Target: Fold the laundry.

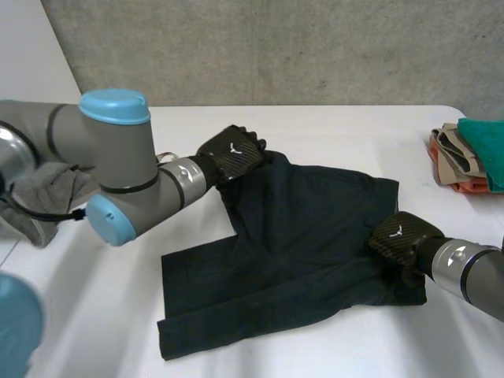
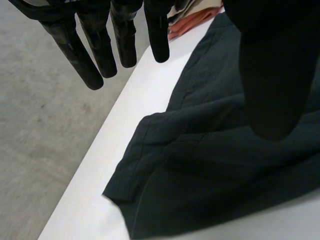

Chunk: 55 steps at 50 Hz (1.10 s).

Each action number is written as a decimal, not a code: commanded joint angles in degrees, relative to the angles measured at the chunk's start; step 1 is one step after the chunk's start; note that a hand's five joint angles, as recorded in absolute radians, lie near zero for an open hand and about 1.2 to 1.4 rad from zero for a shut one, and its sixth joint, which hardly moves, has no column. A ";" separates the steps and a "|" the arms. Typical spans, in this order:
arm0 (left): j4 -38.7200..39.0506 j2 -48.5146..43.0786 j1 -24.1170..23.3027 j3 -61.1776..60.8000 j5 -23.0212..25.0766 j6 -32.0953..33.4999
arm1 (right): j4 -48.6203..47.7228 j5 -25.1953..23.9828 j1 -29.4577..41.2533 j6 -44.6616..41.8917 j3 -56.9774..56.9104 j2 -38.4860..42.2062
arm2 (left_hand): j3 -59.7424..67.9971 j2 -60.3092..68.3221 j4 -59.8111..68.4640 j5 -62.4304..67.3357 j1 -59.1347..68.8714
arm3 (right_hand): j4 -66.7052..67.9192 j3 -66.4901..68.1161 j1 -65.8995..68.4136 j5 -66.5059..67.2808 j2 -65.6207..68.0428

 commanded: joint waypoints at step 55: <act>0.86 -20.53 3.77 18.07 6.47 5.01 | -4.44 1.39 -0.14 1.51 -1.81 5.78 | 60.59 60.67 60.25 60.44 60.73 | 11.36 12.02 16.76 10.97 12.84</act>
